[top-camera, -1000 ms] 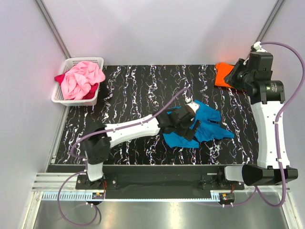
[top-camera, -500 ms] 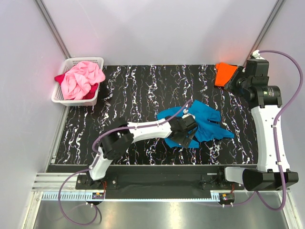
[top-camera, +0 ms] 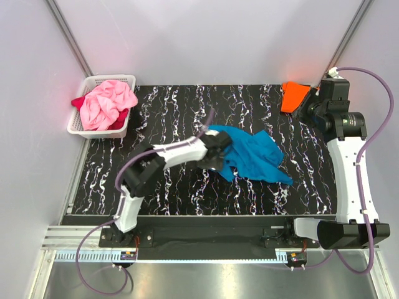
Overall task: Fold and stack the t-shirts
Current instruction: Flatten the tshirt out
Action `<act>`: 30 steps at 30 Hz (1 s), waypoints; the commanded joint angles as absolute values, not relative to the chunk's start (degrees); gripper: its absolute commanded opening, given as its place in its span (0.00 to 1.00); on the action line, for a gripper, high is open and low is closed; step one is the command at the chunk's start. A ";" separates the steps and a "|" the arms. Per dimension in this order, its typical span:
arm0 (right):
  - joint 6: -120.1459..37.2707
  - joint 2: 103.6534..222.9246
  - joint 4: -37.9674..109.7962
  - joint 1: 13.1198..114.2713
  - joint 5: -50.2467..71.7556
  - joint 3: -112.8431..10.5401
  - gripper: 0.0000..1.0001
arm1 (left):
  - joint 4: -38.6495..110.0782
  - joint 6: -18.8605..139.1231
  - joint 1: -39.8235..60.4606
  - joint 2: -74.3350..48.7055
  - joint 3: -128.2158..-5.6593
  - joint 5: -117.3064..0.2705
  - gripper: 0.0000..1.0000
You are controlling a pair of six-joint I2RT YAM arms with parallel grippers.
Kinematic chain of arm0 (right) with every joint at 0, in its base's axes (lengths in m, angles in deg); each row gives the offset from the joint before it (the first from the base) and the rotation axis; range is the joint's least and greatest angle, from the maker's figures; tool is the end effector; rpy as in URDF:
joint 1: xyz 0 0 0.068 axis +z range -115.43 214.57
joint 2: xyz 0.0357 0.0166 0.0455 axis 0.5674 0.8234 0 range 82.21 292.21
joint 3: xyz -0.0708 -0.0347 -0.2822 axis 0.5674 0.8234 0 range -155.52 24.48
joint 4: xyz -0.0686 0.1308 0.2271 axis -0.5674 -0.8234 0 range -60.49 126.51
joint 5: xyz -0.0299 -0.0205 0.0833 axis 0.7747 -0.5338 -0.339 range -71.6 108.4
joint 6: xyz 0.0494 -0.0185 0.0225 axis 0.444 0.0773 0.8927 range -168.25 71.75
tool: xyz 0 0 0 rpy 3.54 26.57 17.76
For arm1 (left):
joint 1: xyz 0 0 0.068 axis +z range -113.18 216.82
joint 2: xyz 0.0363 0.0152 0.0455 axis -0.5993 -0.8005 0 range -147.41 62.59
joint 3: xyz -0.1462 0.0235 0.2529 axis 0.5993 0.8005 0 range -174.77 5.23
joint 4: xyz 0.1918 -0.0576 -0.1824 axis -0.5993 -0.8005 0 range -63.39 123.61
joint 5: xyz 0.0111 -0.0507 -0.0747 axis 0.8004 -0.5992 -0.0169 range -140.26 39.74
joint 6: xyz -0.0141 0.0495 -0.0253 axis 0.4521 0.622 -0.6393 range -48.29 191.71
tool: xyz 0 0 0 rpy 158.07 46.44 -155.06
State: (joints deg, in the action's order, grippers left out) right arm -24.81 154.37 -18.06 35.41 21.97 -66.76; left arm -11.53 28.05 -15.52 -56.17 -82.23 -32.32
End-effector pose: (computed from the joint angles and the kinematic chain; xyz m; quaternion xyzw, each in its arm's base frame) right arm 0.2474 0.0012 0.4582 0.1881 0.8685 0.0692 0.4533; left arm 0.2741 -0.3348 0.1725 0.0558 0.9795 0.0170 0.1931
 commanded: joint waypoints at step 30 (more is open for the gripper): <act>-19.78 154.54 -8.59 35.62 11.81 -55.33 0.35 | -13.94 28.47 -11.25 -15.54 -62.45 -33.20 0.88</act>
